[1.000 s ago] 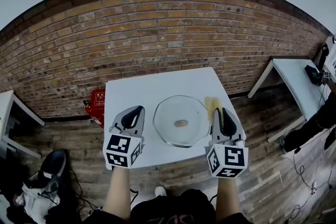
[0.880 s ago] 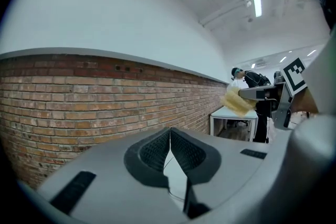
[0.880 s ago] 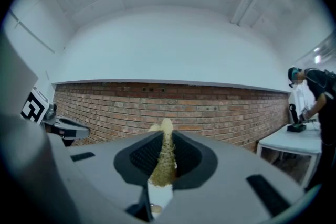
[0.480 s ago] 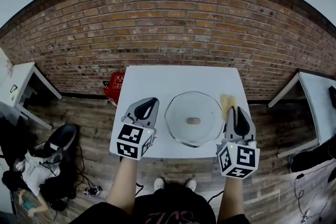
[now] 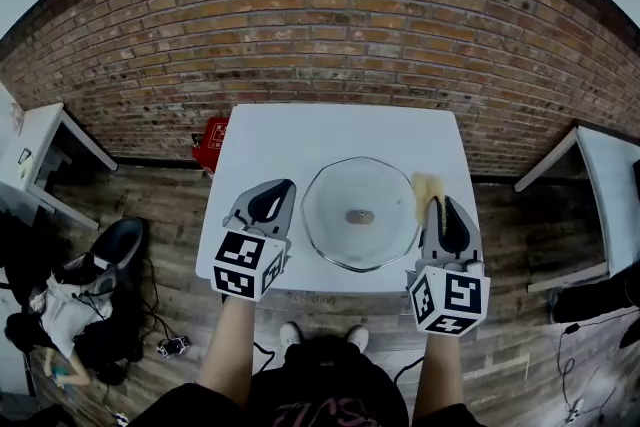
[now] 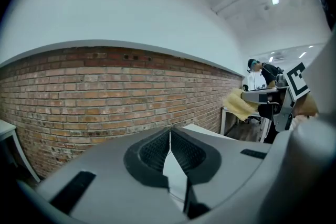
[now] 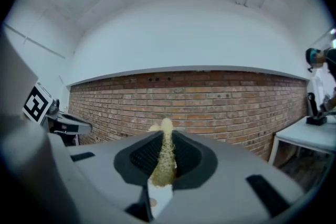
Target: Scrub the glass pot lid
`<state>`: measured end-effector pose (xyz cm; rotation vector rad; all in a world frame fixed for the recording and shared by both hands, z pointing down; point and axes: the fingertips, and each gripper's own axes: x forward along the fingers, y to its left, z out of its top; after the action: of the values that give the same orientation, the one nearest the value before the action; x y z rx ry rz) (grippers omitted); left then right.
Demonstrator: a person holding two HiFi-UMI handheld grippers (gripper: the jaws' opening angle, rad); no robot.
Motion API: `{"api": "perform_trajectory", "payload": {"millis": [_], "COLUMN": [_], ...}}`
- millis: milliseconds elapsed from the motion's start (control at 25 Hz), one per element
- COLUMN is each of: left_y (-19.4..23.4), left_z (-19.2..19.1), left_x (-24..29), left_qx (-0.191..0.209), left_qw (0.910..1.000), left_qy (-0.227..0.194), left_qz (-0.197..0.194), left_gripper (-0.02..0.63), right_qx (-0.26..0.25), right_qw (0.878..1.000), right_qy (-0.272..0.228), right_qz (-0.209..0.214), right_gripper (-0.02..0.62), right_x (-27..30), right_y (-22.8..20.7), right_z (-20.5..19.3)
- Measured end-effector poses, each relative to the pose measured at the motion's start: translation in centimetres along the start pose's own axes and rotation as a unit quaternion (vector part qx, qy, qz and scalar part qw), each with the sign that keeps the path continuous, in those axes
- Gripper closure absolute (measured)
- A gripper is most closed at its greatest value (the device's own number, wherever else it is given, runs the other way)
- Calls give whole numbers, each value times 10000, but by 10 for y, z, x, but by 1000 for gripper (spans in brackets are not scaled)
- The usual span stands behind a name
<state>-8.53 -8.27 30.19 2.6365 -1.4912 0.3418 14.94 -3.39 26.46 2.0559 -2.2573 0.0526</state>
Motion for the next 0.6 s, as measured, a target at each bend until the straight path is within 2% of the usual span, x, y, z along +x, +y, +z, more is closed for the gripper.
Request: {"api": "perform_trajectory", "payload": {"millis": [240, 600], "left_y": [7, 16], "left_z": [-23, -53], "left_x": [18, 32], "left_qx": [-91, -241], "left_qw": [9996, 9983], "left_qy": [260, 524], "left_qz": [32, 56], "left_gripper": [595, 595], "right_qx": [199, 148], "right_qw": [9996, 9982], "right_qy": [202, 547], "right_qz": [63, 193], "right_gripper": [540, 540], "right_x": [19, 37], "right_y": [-3, 7], "right_z": [-23, -54]}}
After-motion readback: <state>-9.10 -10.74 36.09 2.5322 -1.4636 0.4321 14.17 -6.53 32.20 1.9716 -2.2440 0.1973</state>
